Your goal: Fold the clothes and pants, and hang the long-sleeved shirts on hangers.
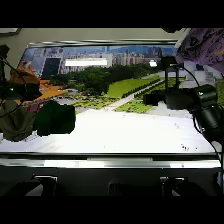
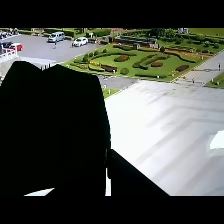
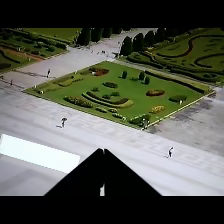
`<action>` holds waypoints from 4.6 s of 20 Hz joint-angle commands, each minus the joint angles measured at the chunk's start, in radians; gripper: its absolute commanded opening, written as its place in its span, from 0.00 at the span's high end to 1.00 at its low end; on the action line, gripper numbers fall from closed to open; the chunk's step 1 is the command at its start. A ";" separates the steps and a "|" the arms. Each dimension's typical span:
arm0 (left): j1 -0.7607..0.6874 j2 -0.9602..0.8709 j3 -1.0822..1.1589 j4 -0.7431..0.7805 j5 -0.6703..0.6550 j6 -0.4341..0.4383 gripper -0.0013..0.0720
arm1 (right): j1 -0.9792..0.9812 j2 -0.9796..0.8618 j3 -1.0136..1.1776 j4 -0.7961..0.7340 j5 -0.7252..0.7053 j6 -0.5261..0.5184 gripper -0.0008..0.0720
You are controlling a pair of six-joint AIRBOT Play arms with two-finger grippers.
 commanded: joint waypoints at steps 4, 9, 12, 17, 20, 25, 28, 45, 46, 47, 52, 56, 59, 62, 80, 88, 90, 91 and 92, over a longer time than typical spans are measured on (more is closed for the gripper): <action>0.009 -0.050 -0.056 0.237 -0.134 -0.196 0.00 | 0.001 0.001 0.001 0.000 0.001 0.000 0.95; 0.067 -0.077 -0.339 0.268 0.163 -0.196 0.00 | 0.001 0.001 0.001 0.000 0.000 0.000 0.95; 0.069 -0.131 -0.471 0.239 0.371 -0.197 0.00 | 0.001 0.001 0.001 0.001 -0.004 0.000 0.95; 0.069 -0.285 -0.511 0.145 0.567 -0.200 0.00 | 0.001 0.001 0.001 0.013 -0.013 0.010 0.95; 0.069 -0.346 -0.509 0.050 0.530 -0.199 0.67 | 0.001 0.001 0.001 0.034 -0.040 0.068 0.95; 0.014 -0.268 -0.508 -0.240 0.408 -0.074 0.96 | 0.001 0.001 0.001 0.027 -0.191 0.055 0.95; -0.166 -0.191 -0.508 -0.411 0.413 -0.069 0.96 | 0.001 0.003 0.001 0.027 -0.317 -0.006 0.95; -0.274 -0.182 -0.509 -0.606 0.567 0.031 0.07 | -0.303 0.078 -0.138 0.247 -0.362 -0.238 0.42; -0.198 -0.153 -0.509 -0.606 0.515 0.061 0.07 | -0.378 0.081 -0.237 0.370 -0.344 -0.276 0.42; -0.123 -0.129 -0.509 -0.606 0.465 0.082 0.07 | -0.429 0.079 -0.335 0.492 -0.332 -0.316 0.42; 0.093 -0.106 -0.509 -0.607 0.310 0.091 0.07 | -0.402 0.079 -0.673 0.781 -0.083 -0.422 0.41; 0.121 -0.106 -0.509 -0.606 0.304 0.091 0.07 | -0.283 0.007 -0.713 0.844 0.072 -0.480 0.40; 0.120 -0.106 -0.509 -0.606 0.303 0.091 0.07 | -0.202 -0.084 -0.713 0.851 0.164 -0.498 0.41; 0.120 -0.106 -0.509 -0.606 0.301 0.091 0.07 | -0.185 -0.116 -0.713 0.871 0.229 -0.504 0.43; -0.179 -0.242 -0.744 -0.673 0.541 0.199 0.34 | -0.187 -0.033 -0.688 0.872 0.014 -0.444 0.95; -0.240 -0.333 -0.742 -0.765 0.594 0.225 0.37 | -0.187 -0.024 -0.688 0.873 -0.043 -0.444 0.95; -0.256 -0.354 -0.742 -0.779 0.606 0.224 0.56 | -0.187 0.001 -0.688 0.873 -0.041 -0.443 0.95; -0.261 -0.362 -0.742 -0.787 0.610 0.225 0.77 | -0.187 0.017 -0.688 0.873 -0.041 -0.440 0.95; -0.263 -0.367 -0.741 -0.790 0.620 0.226 0.95 | -0.187 0.037 -0.688 0.872 -0.040 -0.436 0.95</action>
